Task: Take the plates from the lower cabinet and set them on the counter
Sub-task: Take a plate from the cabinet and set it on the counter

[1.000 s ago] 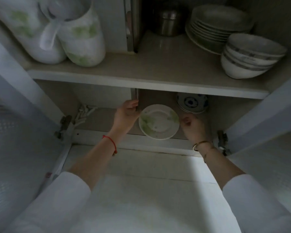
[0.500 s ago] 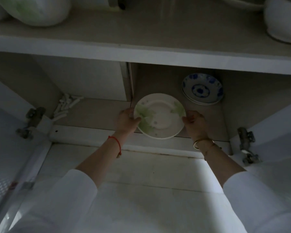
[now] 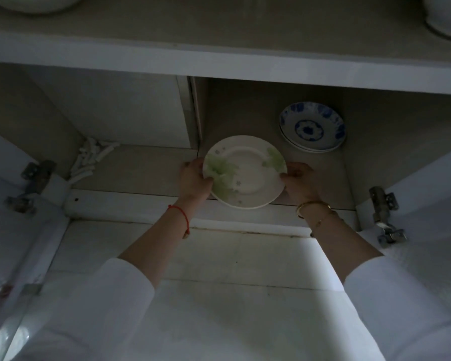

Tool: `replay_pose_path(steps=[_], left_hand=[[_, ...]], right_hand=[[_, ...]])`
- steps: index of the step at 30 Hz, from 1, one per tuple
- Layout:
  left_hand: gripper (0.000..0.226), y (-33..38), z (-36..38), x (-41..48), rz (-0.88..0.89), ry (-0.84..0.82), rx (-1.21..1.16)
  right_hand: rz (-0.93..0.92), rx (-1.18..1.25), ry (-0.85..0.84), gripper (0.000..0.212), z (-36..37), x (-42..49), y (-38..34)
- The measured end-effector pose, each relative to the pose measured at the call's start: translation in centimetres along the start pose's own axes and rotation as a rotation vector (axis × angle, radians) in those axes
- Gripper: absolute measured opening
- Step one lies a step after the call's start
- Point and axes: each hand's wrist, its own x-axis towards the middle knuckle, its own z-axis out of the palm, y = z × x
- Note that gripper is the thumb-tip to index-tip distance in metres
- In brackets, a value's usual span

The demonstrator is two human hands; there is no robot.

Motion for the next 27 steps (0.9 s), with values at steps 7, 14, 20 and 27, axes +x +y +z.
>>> replay_pose_path(steps=[7, 14, 20, 27], left_hand=[[0.041, 0.1, 0.2, -0.7, -0.134, 0.053, -0.243], [0.044, 0.7, -1.4, -2.7, -0.094, 0.001, -0.473], [0.039, 2.4, -5.6, -7.9, -0.191, 0.022, -0.358], [0.050, 7.5, -12.9, -15.9, -0.298, -0.095, -0.332]], right_hand=[[-0.017, 0.081, 0.075, 0.035, 0.0, -1.0, -0.3], [-0.011, 0.099, 0.107, 0.028, -1.2, -2.5, -1.3], [0.146, 0.158, 0.073, 0.033, -3.8, -8.5, -3.9], [0.235, 0.148, 0.010, 0.028, -9.6, -18.2, -9.1]])
